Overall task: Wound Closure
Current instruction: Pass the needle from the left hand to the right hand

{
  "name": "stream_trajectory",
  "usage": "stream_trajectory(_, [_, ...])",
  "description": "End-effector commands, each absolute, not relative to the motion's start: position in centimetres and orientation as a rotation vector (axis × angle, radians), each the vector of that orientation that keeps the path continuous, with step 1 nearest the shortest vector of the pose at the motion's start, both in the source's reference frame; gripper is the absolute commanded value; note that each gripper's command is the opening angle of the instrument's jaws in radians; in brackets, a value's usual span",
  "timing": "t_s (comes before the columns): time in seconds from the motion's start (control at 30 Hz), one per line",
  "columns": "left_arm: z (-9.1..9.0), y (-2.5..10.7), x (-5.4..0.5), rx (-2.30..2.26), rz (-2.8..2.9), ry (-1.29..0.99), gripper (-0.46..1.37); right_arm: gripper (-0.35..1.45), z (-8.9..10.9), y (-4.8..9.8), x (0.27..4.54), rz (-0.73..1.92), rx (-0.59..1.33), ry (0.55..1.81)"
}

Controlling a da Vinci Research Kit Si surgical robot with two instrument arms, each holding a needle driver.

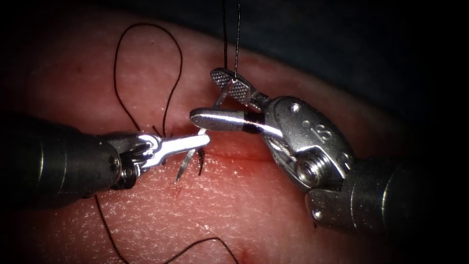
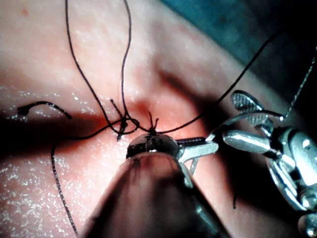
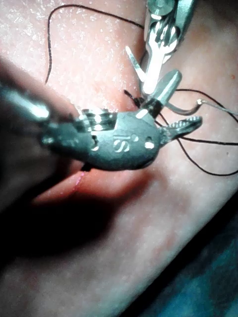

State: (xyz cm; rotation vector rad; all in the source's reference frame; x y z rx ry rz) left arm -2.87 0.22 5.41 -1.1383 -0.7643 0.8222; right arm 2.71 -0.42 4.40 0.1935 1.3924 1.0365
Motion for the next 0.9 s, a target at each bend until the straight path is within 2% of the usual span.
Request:
stream_trajectory(0.03, [5.42, 0.22, -2.88, -1.144, 0.82, -0.767, -0.35, -0.35, 4.4, -0.42, 2.71, 1.036, 0.192, 1.391])
stream_trajectory(0.57, [5.37, 0.2, -2.96, -1.149, 0.827, -0.77, -0.35, -0.35, 4.43, -0.38, 2.68, 1.022, 0.179, 1.389])
stream_trajectory(0.6, [5.37, 0.21, -2.97, -1.149, 0.827, -0.769, -0.25, -0.35, 4.43, -0.38, 2.68, 1.02, 0.181, 1.39])
stream_trajectory(0.63, [5.38, 0.23, -2.99, -1.149, 0.826, -0.768, 0.18, -0.35, 4.43, -0.38, 2.68, 1.018, 0.183, 1.392])
stream_trajectory(0.67, [5.38, 0.26, -3.03, -1.145, 0.819, -0.77, 0.76, -0.35, 4.43, -0.39, 2.68, 1.013, 0.179, 1.392])
stream_trajectory(0.73, [5.39, 0.31, -3.09, -1.171, 0.857, -0.735, 1.2, -0.35, 4.43, -0.39, 2.67, 1.001, 0.182, 1.396])
stream_trajectory(0.8, [5.4, 0.33, -3.13, -1.216, 0.93, -0.676, 1.29, -0.35, 4.43, -0.4, 2.65, 0.992, 0.184, 1.393])
stream_trajectory(0.9, [5.38, 0.31, -3.14, -1.273, 1.015, -0.623, 1.26, -0.35, 4.42, -0.4, 2.57, 0.972, 0.181, 1.385])
